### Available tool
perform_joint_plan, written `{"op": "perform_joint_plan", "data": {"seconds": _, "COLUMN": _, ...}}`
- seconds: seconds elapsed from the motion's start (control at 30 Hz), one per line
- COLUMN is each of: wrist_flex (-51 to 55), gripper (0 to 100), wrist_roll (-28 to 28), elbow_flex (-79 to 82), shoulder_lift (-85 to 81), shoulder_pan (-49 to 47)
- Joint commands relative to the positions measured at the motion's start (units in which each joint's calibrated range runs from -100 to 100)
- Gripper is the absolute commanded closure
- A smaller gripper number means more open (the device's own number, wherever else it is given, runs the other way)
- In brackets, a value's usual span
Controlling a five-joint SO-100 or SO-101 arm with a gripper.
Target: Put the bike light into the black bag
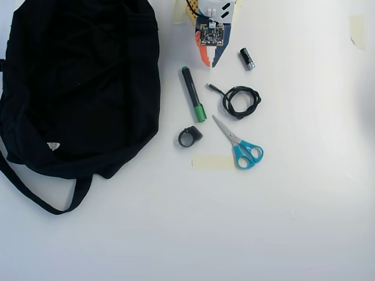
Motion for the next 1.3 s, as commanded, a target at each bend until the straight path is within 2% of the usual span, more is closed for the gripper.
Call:
{"op": "perform_joint_plan", "data": {"seconds": 0.0, "wrist_flex": 0.2, "gripper": 98, "wrist_roll": 0.0, "elbow_flex": 1.8, "shoulder_lift": -0.4, "shoulder_pan": -0.2}}
{"op": "perform_joint_plan", "data": {"seconds": 1.27, "wrist_flex": 0.2, "gripper": 98, "wrist_roll": 0.0, "elbow_flex": 1.8, "shoulder_lift": -0.4, "shoulder_pan": -0.8}}
